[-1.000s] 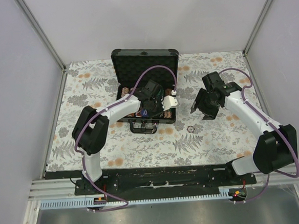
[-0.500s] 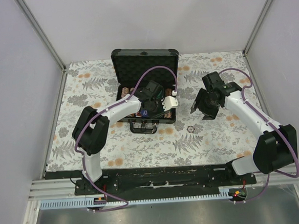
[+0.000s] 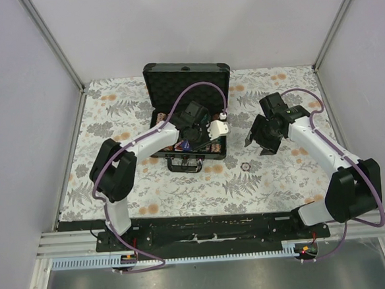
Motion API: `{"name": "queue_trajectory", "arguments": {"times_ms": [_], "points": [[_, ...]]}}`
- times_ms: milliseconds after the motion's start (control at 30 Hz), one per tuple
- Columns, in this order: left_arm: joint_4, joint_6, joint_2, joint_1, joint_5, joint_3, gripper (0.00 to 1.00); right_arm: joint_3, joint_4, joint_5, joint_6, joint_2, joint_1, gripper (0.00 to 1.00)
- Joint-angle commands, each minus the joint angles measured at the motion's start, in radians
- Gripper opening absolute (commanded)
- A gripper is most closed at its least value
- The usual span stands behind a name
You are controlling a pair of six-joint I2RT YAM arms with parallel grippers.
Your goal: Pack up texas hold em set
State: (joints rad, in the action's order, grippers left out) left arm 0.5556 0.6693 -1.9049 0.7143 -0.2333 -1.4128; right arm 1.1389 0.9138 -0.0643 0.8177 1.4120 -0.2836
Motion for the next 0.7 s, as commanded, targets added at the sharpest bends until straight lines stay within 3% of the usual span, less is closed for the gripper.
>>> {"name": "queue_trajectory", "arguments": {"times_ms": [0, 267, 467, 667], "points": [[-0.06, -0.028, 0.101, -0.009, 0.032, -0.009, 0.37, -0.011, -0.029, -0.012, -0.02, 0.022, 0.003, 0.7], [-0.082, -0.069, 0.2, -0.007, 0.045, 0.031, 0.37, -0.042, -0.059, -0.023, -0.071, 0.099, -0.038, 0.71], [-0.199, -0.226, 0.337, -0.009, 0.08, 0.13, 0.4, -0.057, -0.082, 0.026, -0.092, 0.203, -0.117, 0.73], [-0.365, -0.405, 0.516, -0.009, 0.208, 0.262, 0.64, -0.051, -0.116, 0.058, -0.078, 0.281, -0.155, 0.73]]}}
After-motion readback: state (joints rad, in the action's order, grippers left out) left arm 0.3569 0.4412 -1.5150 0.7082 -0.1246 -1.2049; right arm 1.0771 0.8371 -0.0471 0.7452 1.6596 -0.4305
